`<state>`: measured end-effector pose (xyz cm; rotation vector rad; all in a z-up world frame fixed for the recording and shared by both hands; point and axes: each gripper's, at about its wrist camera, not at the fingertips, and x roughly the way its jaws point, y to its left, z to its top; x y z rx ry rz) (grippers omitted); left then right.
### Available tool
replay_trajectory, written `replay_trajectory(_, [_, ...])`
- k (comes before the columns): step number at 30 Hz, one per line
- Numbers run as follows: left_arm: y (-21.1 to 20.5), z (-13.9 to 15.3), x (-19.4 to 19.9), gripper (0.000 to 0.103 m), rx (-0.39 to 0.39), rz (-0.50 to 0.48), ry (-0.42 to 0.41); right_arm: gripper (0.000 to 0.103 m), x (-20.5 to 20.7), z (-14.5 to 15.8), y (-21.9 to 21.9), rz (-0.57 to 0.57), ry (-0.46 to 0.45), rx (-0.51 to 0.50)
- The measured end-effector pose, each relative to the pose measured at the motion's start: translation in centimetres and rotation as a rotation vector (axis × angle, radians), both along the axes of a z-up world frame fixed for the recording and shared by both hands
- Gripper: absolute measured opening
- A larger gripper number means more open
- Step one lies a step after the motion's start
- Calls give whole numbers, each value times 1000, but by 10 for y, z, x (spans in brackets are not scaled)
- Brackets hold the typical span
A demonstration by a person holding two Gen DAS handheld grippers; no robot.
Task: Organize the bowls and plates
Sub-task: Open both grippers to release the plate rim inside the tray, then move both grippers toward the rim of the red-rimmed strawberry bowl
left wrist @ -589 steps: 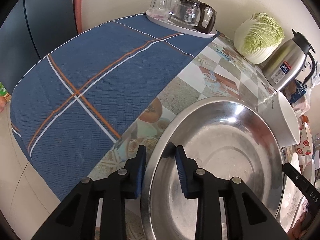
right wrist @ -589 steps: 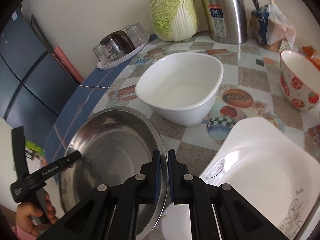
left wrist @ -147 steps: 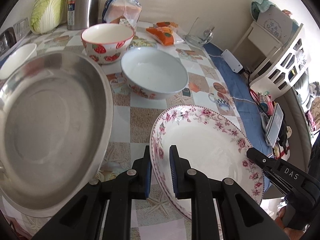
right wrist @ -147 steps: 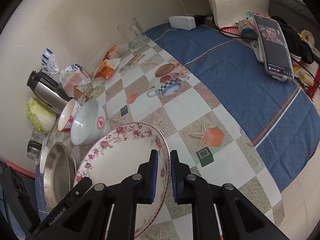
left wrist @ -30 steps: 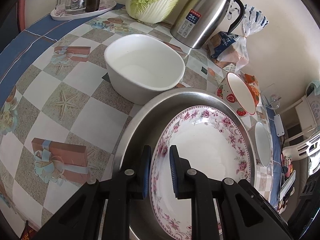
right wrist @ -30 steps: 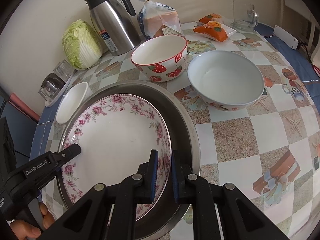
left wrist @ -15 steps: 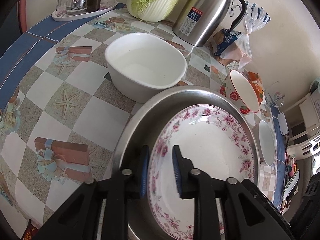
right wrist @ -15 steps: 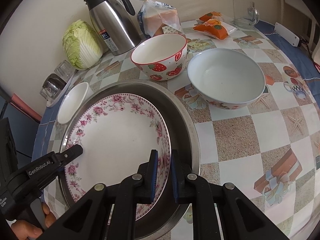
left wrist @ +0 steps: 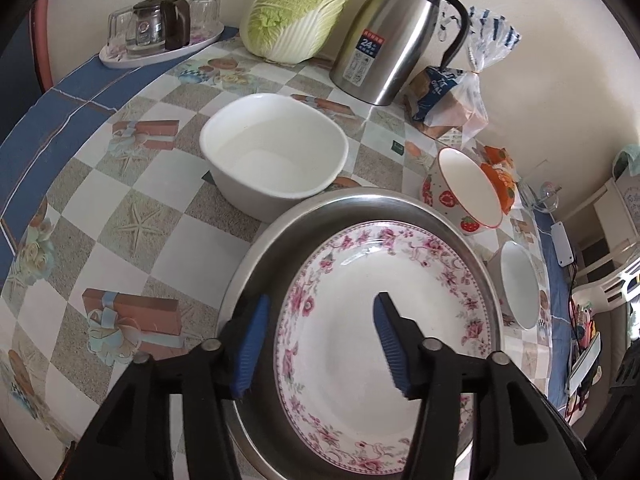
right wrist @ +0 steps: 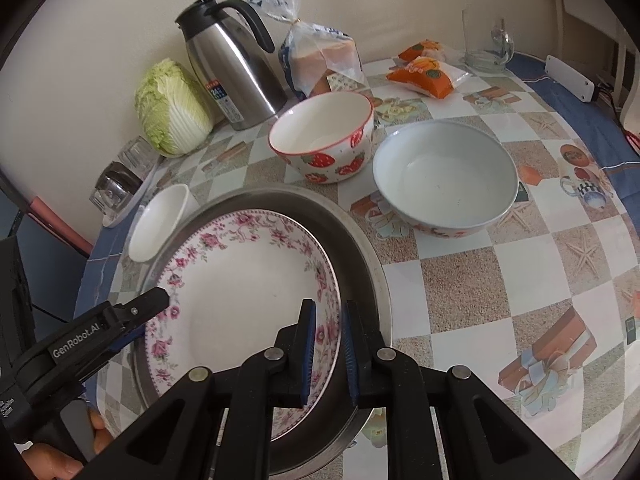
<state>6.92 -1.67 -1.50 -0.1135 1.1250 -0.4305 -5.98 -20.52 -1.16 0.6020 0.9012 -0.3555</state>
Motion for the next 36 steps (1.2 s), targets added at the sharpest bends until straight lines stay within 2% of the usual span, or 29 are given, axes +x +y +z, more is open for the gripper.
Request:
replay_trajectory(5, [-5,3,-5,72,15,-20,5,16,-1,10,4,10,-39,-15])
replay_trajectory(8, [-6,7,-8,73,32,-20,-13,26,-2,14,6,17,-50,-37])
replay_trajectory(11, [-5,11,-10,75,68,-7,-35,29,-2,16,6,18,-50,-50])
replay_trajectory(13, [-4,12,-11,86,103,9,-51,42,-2,16,6,16,-47,-59])
replay_trajectory(14, [-3,12,-11,86,125,20,-62,55,-2,16,6,15,-44,-66])
replay_trajectory(15, [-2,12,-11,86,143,30,-68,60,-3,16,6,15,-44,-72])
replay_trajectory(18, [2,10,-9,87,172,52,-71,65,-3,16,6,18,-43,-81])
replay_trajectory(22, [7,7,-7,95,174,82,-60,73,-4,14,5,16,-34,-86])
replay_trajectory(25, [9,4,-6,95,179,101,-43,88,-5,13,5,18,-29,-95])
replay_trajectory(27, [8,2,-7,95,189,106,-43,103,-7,13,4,11,-30,-104])
replay_trajectory(36, [6,5,-12,95,165,102,-85,103,-15,11,-3,-19,-35,-103])
